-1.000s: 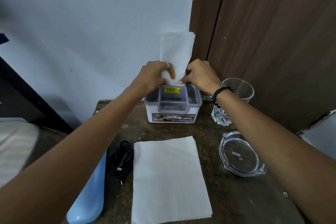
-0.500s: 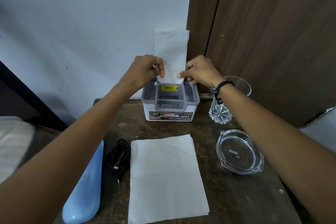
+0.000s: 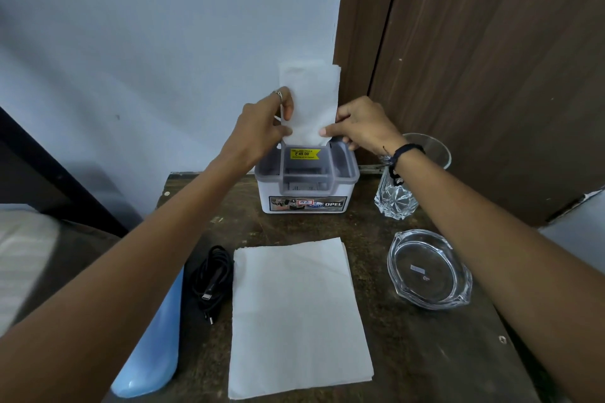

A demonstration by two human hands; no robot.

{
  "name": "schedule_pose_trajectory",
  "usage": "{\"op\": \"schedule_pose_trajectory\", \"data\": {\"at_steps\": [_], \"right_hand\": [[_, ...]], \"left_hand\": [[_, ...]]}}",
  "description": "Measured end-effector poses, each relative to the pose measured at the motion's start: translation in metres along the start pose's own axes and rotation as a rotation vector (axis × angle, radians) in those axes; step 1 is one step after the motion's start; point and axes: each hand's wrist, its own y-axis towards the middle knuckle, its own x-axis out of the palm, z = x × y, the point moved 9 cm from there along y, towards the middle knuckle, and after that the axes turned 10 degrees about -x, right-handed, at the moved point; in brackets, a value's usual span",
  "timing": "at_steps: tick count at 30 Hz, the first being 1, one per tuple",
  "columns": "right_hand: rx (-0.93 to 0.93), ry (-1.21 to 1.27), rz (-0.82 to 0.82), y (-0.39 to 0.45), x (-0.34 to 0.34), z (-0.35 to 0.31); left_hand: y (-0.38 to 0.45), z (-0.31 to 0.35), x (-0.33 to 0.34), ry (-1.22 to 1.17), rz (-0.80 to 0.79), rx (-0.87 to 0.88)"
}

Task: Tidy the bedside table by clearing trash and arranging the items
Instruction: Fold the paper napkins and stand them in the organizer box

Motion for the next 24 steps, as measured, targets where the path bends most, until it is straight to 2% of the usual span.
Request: {"op": "schedule_pose_trajectory", "data": {"at_steps": [4,10,13,16,18,22,24], "right_hand": [[-0.007,-0.100,-0.040,0.000,0.004,-0.002],[-0.028,-0.309,-0.088,0.003,0.009,-0.007],[0.013,-0.198,-0.110,0.003,0.008,-0.007],[0.020,-0.017,0.020,0.004,-0.008,-0.011],[0.015,-0.045,0.056,0.003,-0.012,-0.011],[0.049,-0.139,0.015,-0.005,-0.002,-0.002],[0.059,-0.134,-0.007,-0.005,0.000,-0.002]], "left_hand": [[0.001,0.000,0.009,0.111,-0.095,0.017],[-0.002,0.004,0.014,0.169,-0.144,0.050],[-0.003,0.008,0.008,0.037,-0.123,0.008],[-0.006,0.012,-0.008,-0.104,0.025,-0.004],[-0.006,0.013,-0.007,-0.059,0.044,-0.001],[-0.006,0.009,0.009,0.118,-0.044,-0.003],[-0.008,0.008,0.011,0.114,-0.045,-0.006]]}}
